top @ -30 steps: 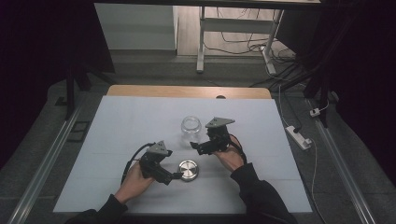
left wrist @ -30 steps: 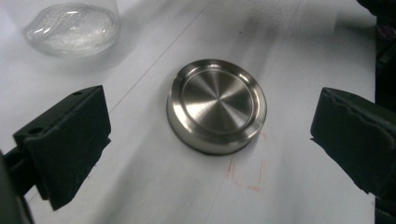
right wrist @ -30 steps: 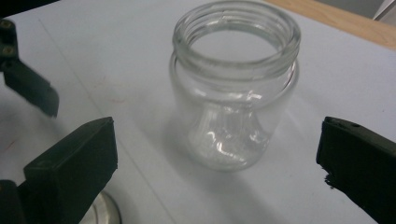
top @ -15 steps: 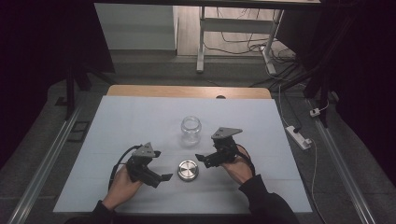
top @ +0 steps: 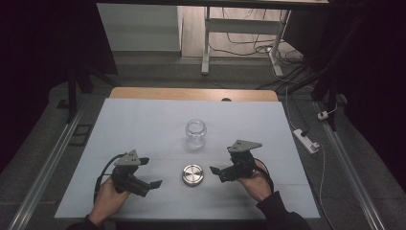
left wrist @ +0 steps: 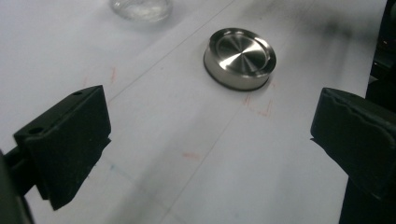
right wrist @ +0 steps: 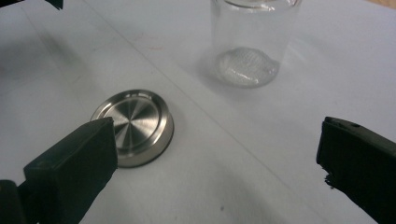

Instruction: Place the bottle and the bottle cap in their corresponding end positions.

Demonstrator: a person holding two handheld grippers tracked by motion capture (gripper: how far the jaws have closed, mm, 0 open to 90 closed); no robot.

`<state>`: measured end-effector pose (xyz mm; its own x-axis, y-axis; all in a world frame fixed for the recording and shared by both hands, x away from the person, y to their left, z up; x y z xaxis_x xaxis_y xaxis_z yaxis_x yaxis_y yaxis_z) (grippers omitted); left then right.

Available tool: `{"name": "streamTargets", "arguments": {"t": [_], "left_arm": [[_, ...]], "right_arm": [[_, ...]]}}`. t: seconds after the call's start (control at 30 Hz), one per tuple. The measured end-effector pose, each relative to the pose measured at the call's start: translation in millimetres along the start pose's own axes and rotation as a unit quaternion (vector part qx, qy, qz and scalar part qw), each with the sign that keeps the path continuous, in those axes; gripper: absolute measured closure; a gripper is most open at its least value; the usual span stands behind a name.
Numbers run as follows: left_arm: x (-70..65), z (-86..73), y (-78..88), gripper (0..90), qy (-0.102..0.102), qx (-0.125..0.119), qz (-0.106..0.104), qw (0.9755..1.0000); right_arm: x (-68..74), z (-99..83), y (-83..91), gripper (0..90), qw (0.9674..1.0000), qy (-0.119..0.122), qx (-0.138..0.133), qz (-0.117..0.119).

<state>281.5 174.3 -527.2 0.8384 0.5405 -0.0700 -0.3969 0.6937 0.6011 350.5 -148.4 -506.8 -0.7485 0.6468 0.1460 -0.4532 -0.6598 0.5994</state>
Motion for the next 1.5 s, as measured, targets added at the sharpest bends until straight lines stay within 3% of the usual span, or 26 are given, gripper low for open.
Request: {"name": "streamTargets", "arguments": {"t": [0.3,0.57,0.8,1.03,1.5], "left_arm": [[2.3,-23.0,21.5,0.0,0.025,0.004,0.026,0.9993],[4.3,-41.3,40.2,0.0,0.047,0.005,0.053,0.9975],[3.5,-57.5,56.2,0.0,0.066,0.005,0.072,0.9952],[1.1,-73.4,67.9,0.0,0.086,0.009,0.084,0.9927],[-5.4,-94.3,83.5,0.0,0.112,0.027,0.112,0.9870]], "right_arm": [[-5.7,-20.4,24.2,0.0,0.9999,-0.006,-0.007,-0.007],[-12.5,-38.0,47.6,0.0,0.9992,-0.020,-0.014,-0.033],[-21.6,-55.9,73.4,0.0,0.9964,-0.053,-0.025,-0.062],[-27.2,-75.0,93.4,0.0,0.9935,-0.073,-0.020,-0.085],[-29.9,-98.2,112.5,0.0,0.9883,-0.108,0.004,-0.108]]}}
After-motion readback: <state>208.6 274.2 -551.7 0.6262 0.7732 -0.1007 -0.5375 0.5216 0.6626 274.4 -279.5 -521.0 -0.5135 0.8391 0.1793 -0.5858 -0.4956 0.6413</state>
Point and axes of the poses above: each handheld gripper's, and its own axes: y roughly backward along the jaws, z roughly out of its top, x roughly to its left, the point moved 4 cm from there along -y, roughly forward along the jaws, and after that the axes turned 8 degrees about -y, right-handed, at the moved point
